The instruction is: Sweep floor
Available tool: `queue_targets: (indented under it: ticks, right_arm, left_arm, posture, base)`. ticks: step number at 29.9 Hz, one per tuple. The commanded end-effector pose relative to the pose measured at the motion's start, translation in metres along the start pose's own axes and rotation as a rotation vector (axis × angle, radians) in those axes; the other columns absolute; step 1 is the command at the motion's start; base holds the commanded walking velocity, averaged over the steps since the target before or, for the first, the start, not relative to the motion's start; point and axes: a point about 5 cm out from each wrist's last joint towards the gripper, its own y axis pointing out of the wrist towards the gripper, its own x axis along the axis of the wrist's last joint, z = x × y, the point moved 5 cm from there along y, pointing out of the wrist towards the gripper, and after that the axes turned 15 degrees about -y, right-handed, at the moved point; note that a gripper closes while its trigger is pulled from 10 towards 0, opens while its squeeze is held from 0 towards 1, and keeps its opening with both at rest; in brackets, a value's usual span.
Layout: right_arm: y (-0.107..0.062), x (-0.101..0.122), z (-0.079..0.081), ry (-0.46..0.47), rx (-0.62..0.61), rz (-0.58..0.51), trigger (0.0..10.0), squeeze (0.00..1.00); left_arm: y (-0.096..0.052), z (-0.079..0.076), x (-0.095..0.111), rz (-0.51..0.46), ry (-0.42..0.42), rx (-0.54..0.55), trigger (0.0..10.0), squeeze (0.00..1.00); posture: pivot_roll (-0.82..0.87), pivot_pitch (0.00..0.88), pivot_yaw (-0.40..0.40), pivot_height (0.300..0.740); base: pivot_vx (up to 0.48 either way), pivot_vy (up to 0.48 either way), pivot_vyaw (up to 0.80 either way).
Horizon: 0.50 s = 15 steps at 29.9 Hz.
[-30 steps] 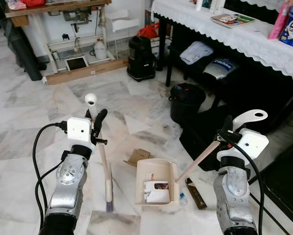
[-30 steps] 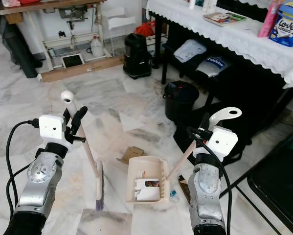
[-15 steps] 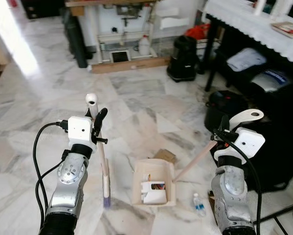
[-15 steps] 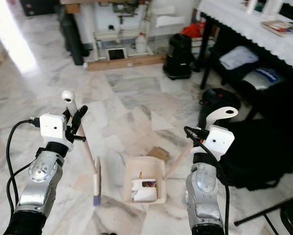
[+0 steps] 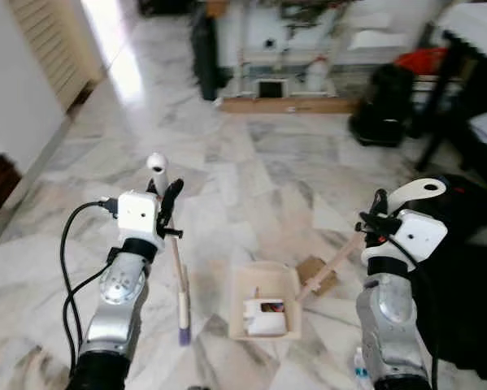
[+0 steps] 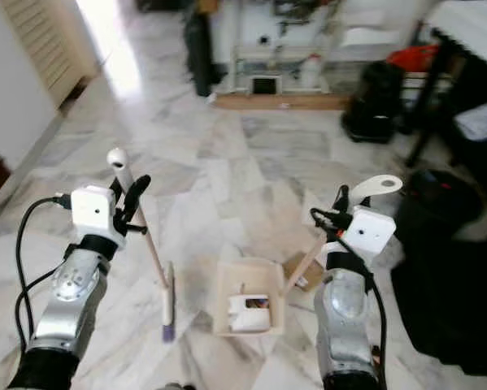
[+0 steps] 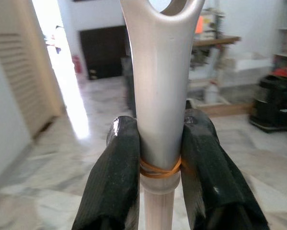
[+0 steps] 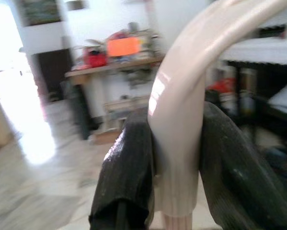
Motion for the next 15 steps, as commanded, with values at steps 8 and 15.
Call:
queue_targets:
  ticks: [8, 15]
  right_arm:
    - [0.0077, 0.0174, -0.0071, 0.026, -0.02, -0.062, 10.0, 0.0]
    - [0.0066, 0.0193, -0.008, 0.022, -0.027, -0.068, 10.0, 0.0]
  left_arm:
    - [0.007, -0.0102, 0.0116, -0.051, 0.007, -0.025, 10.0, 0.0]
    - [0.0047, -0.0044, 0.0084, -0.039, 0.001, -0.008, 10.0, 0.0]
  posture:
    - [-0.02, 0.065, 0.004, 0.74]
    - [-0.06, 0.071, 0.015, 0.74]
  base:
    - [0.0, 0.0, 0.75]
    - [0.0, 0.0, 0.73]
